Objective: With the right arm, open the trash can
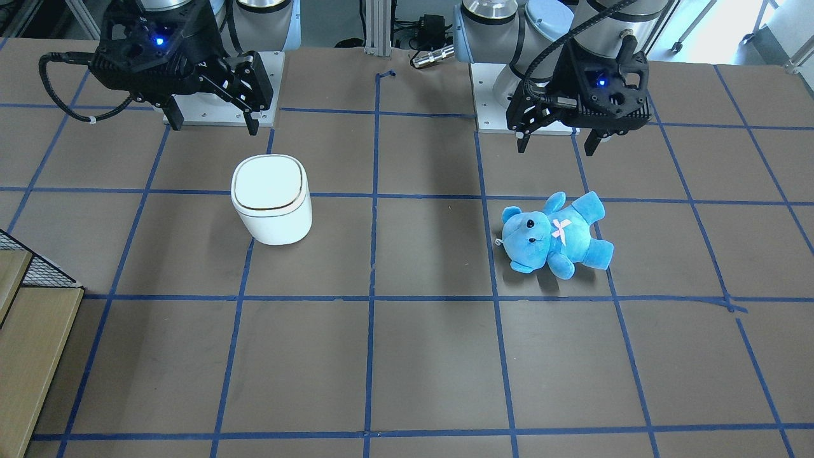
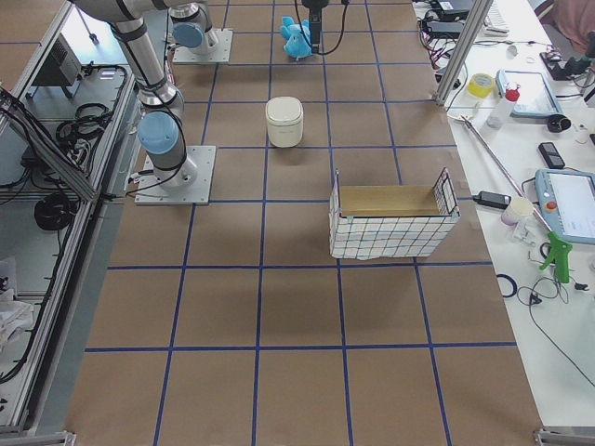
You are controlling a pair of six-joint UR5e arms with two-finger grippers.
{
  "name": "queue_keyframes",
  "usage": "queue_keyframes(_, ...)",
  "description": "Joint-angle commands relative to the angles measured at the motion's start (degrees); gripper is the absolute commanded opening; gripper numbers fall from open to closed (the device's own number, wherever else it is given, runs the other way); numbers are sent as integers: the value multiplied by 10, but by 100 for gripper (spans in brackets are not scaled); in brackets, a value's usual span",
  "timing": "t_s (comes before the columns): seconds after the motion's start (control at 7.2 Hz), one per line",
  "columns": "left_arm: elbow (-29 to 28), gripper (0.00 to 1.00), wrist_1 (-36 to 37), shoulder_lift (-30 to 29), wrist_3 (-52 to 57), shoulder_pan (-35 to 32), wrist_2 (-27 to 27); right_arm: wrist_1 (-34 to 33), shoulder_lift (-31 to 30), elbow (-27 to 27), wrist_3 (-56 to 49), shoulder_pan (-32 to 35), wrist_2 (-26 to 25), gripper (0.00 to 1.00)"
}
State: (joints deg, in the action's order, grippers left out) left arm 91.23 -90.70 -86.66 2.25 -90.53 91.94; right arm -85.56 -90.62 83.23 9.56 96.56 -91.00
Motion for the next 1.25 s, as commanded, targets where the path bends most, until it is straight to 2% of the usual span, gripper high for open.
queue_keyframes(0.0,0,100,0,0,0,0,0,0,0,1,-1,0,-5,100)
queue_keyframes(0.28,0,100,0,0,0,0,0,1,0,2,3,1,-5,100)
queue_keyframes(0.42,0,100,0,0,0,0,0,1,-1,4,3,1,-4,86)
queue_keyframes(0.69,0,100,0,0,0,0,0,22,-3,25,10,1,-4,0)
queue_keyframes(0.83,0,100,0,0,0,0,0,31,-1,51,10,2,-5,0)
queue_keyframes(1.11,0,100,0,0,0,0,0,-3,1,139,9,-1,-7,0)
